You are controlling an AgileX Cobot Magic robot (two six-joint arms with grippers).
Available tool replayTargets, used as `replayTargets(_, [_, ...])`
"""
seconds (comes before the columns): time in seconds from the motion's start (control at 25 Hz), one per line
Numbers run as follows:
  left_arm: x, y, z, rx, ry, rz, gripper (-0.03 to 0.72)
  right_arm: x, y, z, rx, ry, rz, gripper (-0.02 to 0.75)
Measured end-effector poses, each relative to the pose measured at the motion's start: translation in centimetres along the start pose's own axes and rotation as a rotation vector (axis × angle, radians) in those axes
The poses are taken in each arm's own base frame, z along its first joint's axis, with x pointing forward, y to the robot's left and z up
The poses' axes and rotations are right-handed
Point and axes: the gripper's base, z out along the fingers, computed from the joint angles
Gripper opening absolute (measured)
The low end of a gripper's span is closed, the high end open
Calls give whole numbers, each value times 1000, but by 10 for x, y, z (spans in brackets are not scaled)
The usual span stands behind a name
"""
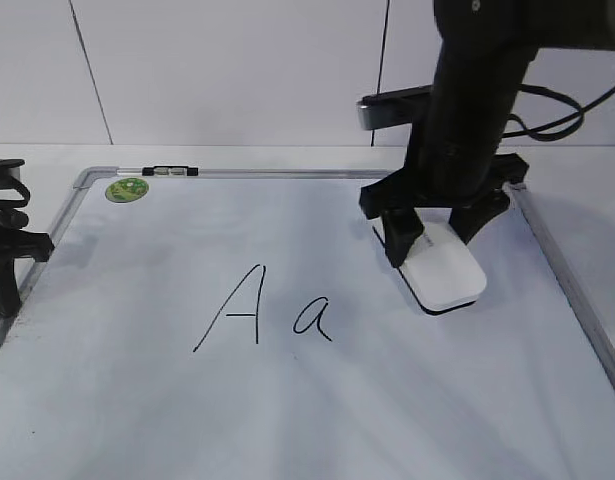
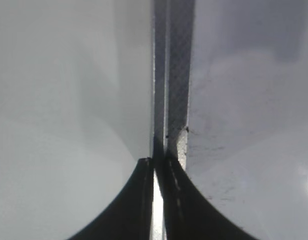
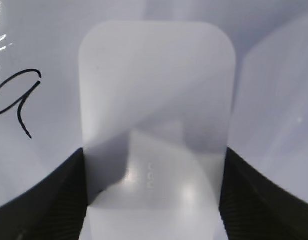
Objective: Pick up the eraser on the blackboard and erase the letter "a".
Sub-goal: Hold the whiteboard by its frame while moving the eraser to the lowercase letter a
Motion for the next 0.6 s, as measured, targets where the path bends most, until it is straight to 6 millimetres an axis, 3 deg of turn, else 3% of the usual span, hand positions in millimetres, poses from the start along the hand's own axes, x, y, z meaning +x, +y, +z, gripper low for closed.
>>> replayTargets(0.28, [0,0,0,1,0,-1,15,-7,28,24,1,45,-68,566])
replayTargets(0.6, [0,0,0,1,0,-1,15,-7,32,26,9,46,-82,566])
